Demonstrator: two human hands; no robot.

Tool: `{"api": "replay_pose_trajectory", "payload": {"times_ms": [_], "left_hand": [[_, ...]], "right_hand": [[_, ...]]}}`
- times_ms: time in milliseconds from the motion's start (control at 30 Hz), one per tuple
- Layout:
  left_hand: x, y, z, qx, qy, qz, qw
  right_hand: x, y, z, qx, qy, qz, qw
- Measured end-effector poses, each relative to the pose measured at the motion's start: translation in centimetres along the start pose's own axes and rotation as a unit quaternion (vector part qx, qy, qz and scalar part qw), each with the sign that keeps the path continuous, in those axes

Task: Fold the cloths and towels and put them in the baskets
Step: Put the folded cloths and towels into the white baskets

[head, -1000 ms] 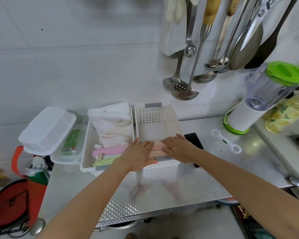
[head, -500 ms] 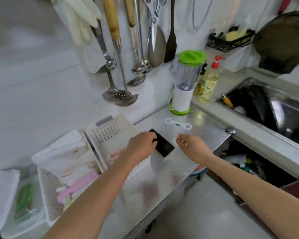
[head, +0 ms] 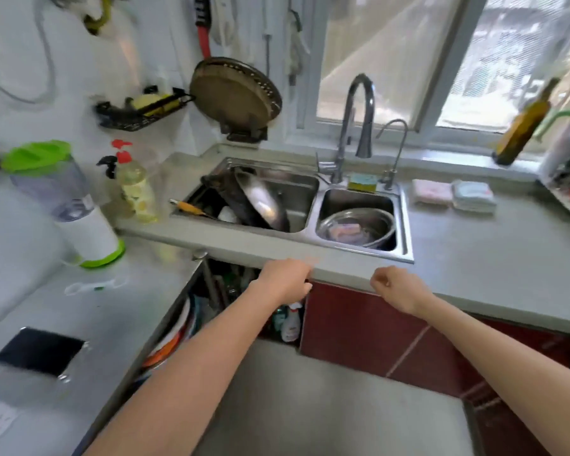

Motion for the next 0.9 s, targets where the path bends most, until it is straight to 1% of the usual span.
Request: {"api": "replay_pose_trajectory", "payload": {"times_ms": [100,167,300,367,433,533,633,733,900], "left_hand": [[6.0,0.3,9.4,-0.010,-0.035,-0.003,0.999],[9.4,0.5,14.7,0.000,-0.064,-0.013,0.998],[16.6,1.4,21.8,0.041,-0.110,-0.005,0.993],[20.3,1.8,23.9,0.044,-0.127,0.005,0.991],[24.6,2.0,25.6,0.049,-0.135,0.013,0.990],[31.8,2.2,28.0,0.065,-0.149,0.019,0.987],[39.1,2.0,30.0,0.048,-0.161,0.015,0.986],[45.1,1.2,31.6,0.028,-0.171,0.000,0.985],[53.4,-0.1,33.8,0.028,-0.176,0.001,0.984]], "right_hand": [[-1.5,5.1,11.6,0.021,-0.086,0.032,0.996],[-2.2,8.1,17.7,0.041,-0.131,0.060,0.989],[-1.5,11.5,26.6,0.053,-0.176,0.098,0.978],[-0.1,12.4,29.9,0.057,-0.192,0.100,0.975],[2.1,12.9,32.8,0.048,-0.200,0.084,0.975],[6.6,13.9,36.7,0.003,-0.207,0.051,0.977],[11.7,14.8,40.6,-0.022,-0.219,0.032,0.975],[16.9,15.3,43.9,-0.070,-0.209,0.009,0.975],[24.5,15.0,48.5,-0.155,-0.171,-0.003,0.973]]}}
Point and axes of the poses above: each hand's wrist, its own x-axis towards the middle knuckle, its own y-axis out of the back of the hand, z = x × y, the point moved 9 cm from there along x, towards the middle knuckle, and after that the axes turned 3 degrees about y, right-handed, at the moved point
